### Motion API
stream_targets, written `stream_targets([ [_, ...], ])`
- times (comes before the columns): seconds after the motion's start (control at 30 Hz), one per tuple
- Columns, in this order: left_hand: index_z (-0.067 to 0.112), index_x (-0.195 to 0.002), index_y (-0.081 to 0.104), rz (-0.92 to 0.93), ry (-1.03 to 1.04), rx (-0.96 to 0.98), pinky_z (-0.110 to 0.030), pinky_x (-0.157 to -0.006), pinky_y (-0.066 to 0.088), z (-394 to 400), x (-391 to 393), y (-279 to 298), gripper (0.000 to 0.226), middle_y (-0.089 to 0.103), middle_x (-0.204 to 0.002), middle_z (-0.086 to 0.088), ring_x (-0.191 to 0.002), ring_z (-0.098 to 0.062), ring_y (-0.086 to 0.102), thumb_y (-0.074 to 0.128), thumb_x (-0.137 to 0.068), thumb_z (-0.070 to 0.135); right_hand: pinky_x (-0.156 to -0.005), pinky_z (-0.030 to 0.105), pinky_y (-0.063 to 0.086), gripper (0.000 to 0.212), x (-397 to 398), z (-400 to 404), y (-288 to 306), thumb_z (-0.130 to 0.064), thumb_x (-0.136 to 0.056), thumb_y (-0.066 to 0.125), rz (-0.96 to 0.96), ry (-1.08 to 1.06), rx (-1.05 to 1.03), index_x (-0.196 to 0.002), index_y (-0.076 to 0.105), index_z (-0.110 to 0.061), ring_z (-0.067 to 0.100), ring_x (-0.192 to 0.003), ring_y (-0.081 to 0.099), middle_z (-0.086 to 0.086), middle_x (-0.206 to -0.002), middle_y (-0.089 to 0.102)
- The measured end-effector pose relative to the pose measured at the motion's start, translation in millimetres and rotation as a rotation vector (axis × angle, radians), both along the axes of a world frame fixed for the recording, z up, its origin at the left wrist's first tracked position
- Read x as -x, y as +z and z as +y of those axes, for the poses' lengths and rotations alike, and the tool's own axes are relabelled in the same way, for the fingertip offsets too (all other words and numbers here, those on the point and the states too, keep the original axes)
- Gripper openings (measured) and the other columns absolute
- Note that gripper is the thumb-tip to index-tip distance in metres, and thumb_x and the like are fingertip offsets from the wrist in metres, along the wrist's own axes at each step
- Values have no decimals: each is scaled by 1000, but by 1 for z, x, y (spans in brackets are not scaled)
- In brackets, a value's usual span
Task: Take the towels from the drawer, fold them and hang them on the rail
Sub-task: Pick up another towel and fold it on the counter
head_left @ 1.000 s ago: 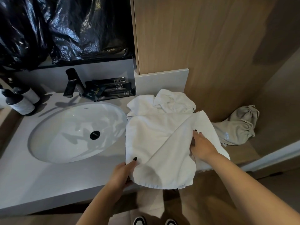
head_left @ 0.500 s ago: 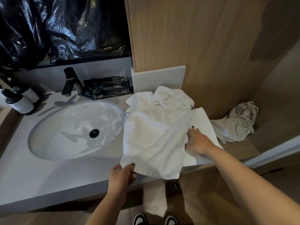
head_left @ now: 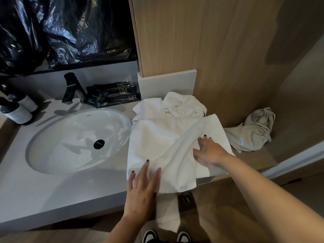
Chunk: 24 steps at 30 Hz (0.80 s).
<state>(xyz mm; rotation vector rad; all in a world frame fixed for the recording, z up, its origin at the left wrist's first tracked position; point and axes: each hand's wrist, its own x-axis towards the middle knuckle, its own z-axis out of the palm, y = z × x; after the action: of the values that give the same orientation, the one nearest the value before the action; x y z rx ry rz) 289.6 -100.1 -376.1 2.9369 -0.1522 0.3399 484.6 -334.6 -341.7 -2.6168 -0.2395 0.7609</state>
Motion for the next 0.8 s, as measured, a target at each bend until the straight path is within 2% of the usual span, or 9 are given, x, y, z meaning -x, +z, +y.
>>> stream_targets([
  [0.07, 14, -124, 68, -60, -89, 49, -57, -97, 48, 8, -7, -1, 70, 63, -130, -15, -122, -34, 60, 86, -57, 10, -119, 44, 18, 80, 0, 1, 1, -63, -93, 44, -4, 12, 11, -157, 6, -34, 26, -152, -1, 2, -166, 3],
  [0.13, 18, -114, 73, -42, -31, 303, -45, -91, 55, 15, -13, 2, 37, 72, -115, -5, -107, -22, 68, 69, -78, 12, -118, 44, 18, 81, -1, 2, 2, -63, -93, 44, -3, 28, 22, -157, 6, -31, 28, -152, -1, 4, -166, 4],
  [0.2, 27, -98, 71, 102, 238, 705, -30, -72, 56, 24, -23, 11, 18, 74, -89, 6, -84, -13, 69, 55, -95, 18, -119, 44, 17, 86, -3, 1, 5, -66, -92, 45, 19, 36, 17, -158, 7, -27, 28, -152, -2, 5, -165, 3],
  [0.27, 21, -80, 63, 223, 566, 967, -34, -64, 50, 38, -47, 16, 24, 65, -73, 1, -76, -26, 63, 51, -100, 29, -119, 43, 16, 89, -4, 0, 7, -67, -92, 46, 35, 40, 16, -158, 7, -22, 27, -152, -2, 6, -166, 2],
  [0.37, -1, -97, 63, 459, 846, 924, -42, -85, 48, 57, -87, 18, 47, 63, -96, -19, -97, -40, 60, 46, -101, 43, -120, 41, 15, 89, -3, -2, 7, -62, -93, 49, 28, 53, 22, -158, 5, -21, 27, -152, -3, 5, -166, 2],
  [0.47, -8, -115, 60, 529, 843, 803, -42, -93, 46, 60, -105, 13, 58, 62, -115, -25, -109, -42, 58, 41, -103, 45, -120, 41, 16, 89, -1, -2, 5, -59, -93, 53, 8, 45, 10, -158, 5, -23, 25, -152, -4, 3, -166, 0],
  [0.53, -6, -112, 62, 452, 797, 775, -42, -92, 46, 62, -104, 9, 56, 64, -112, -25, -105, -41, 58, 40, -103, 45, -120, 43, 17, 88, 3, -4, 0, -57, -93, 54, -19, 47, 18, -158, 3, -26, 23, -152, -5, 0, -166, -2],
  [0.67, 1, -111, 65, 332, 795, 901, -42, -87, 47, 57, -90, 4, 51, 66, -106, -20, -98, -38, 59, 44, -101, 46, -120, 45, 17, 87, 15, -5, -12, -59, -95, 45, -81, 92, 125, -156, -10, -29, 18, -151, -14, -5, -165, -14],
  [0.8, 15, -121, 63, 84, 583, 898, -33, -81, 40, 51, -85, 16, 33, 65, -104, 1, -101, -25, 59, 44, -103, 35, -120, 45, 15, 86, 19, -4, -12, -59, -96, 43, -103, 78, 127, -156, -11, -29, 19, -151, -15, -5, -164, -15],
])
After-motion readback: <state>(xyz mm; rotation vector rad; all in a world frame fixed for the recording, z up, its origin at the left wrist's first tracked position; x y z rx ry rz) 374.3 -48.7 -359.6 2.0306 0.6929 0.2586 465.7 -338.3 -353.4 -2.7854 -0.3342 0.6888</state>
